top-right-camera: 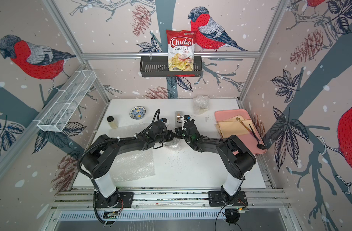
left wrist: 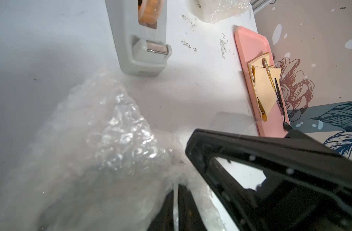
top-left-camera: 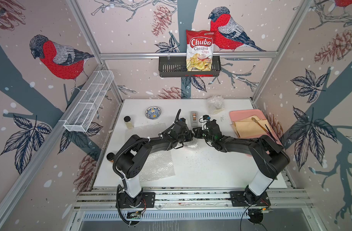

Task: Wrap bowls in bubble wrap
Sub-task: Stick the tape on the bubble wrap.

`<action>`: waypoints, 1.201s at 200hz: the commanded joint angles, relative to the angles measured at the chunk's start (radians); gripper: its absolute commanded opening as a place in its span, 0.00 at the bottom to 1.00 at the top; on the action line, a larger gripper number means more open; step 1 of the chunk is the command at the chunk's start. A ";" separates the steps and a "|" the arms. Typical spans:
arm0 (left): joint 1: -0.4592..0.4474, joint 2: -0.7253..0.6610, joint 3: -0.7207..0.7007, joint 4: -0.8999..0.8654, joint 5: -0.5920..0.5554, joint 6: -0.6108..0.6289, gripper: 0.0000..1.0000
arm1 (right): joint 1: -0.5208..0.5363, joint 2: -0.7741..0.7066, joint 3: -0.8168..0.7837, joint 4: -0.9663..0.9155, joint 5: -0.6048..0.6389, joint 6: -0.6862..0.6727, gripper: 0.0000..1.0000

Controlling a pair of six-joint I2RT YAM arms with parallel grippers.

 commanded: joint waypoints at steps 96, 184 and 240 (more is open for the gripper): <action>0.003 0.046 -0.013 0.038 -0.023 0.014 0.12 | -0.052 0.079 0.041 0.044 -0.066 0.015 0.07; 0.002 0.027 -0.054 0.047 -0.037 0.011 0.12 | -0.097 0.130 0.058 -0.046 -0.182 -0.002 0.17; 0.003 0.019 -0.046 0.036 -0.037 0.016 0.12 | -0.111 0.170 0.105 -0.076 -0.354 -0.056 0.24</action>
